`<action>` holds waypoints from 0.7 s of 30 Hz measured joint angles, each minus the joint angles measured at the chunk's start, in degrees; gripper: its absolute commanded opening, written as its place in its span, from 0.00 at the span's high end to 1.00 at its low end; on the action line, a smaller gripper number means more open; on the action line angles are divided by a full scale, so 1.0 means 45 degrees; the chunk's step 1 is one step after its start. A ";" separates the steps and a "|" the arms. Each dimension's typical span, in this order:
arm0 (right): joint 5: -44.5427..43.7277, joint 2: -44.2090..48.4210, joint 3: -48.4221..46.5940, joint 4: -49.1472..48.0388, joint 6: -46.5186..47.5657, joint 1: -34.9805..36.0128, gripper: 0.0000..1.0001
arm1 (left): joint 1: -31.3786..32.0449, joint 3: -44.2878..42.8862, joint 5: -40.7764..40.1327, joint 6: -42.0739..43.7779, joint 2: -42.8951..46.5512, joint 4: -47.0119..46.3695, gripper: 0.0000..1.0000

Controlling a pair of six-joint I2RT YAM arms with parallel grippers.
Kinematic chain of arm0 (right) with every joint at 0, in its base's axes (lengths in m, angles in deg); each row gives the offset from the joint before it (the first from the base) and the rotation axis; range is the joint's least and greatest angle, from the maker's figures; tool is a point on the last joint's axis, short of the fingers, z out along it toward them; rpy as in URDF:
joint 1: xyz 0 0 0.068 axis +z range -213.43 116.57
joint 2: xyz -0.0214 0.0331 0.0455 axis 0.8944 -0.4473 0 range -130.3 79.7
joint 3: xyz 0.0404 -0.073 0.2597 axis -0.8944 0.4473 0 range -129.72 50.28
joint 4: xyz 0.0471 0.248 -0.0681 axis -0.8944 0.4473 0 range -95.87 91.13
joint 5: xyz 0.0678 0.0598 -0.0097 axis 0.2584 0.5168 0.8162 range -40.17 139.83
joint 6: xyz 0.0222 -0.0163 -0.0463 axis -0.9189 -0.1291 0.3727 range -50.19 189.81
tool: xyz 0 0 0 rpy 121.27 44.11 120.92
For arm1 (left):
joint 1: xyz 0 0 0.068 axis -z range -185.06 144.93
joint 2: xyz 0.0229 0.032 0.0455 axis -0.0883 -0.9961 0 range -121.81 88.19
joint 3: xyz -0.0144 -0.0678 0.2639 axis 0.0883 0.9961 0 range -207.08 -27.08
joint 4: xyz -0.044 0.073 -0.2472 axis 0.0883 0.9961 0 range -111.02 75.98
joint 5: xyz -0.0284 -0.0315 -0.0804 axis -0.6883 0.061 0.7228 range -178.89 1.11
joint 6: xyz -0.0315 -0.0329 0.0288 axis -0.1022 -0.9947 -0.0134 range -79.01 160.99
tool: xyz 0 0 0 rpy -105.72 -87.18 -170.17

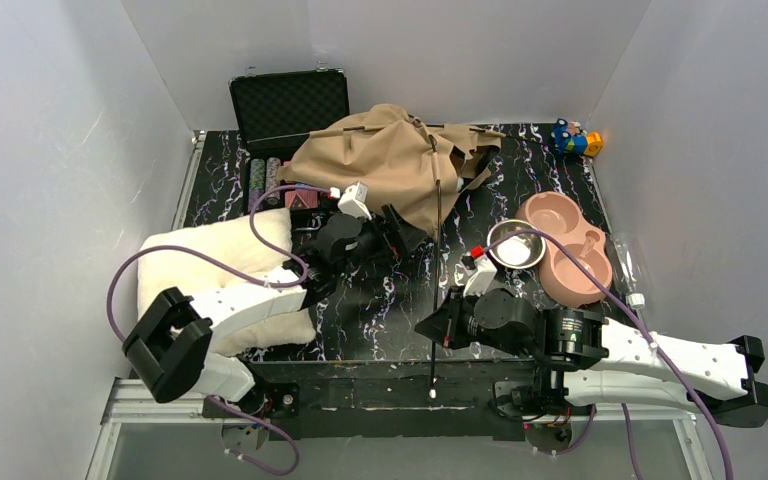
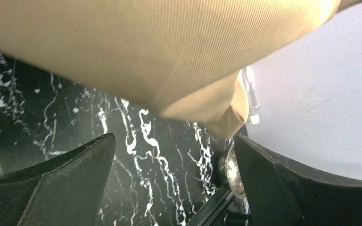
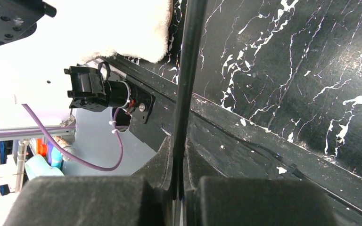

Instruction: Set up the pet tent

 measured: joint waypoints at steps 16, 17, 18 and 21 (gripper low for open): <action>0.0403 -0.0311 0.0000 -0.0282 0.0112 -0.0039 0.99 | -0.0024 -0.0816 -0.2161 -0.1787 -0.1807 -0.1841 1.00; 0.0457 -0.0335 0.0000 -0.0262 0.0112 -0.0039 0.99 | -0.0024 -0.0835 -0.2171 -0.1734 -0.1860 -0.1889 1.00; 0.0549 -0.0418 0.0000 -0.0262 0.0121 -0.0063 0.99 | -0.0024 -0.0894 -0.2195 -0.1651 -0.1860 -0.1982 1.00; 0.0782 -0.0500 -0.0019 -0.0262 0.0262 -0.0418 0.99 | -0.0029 -0.0879 -0.1899 -0.1239 -0.1855 -0.2205 1.00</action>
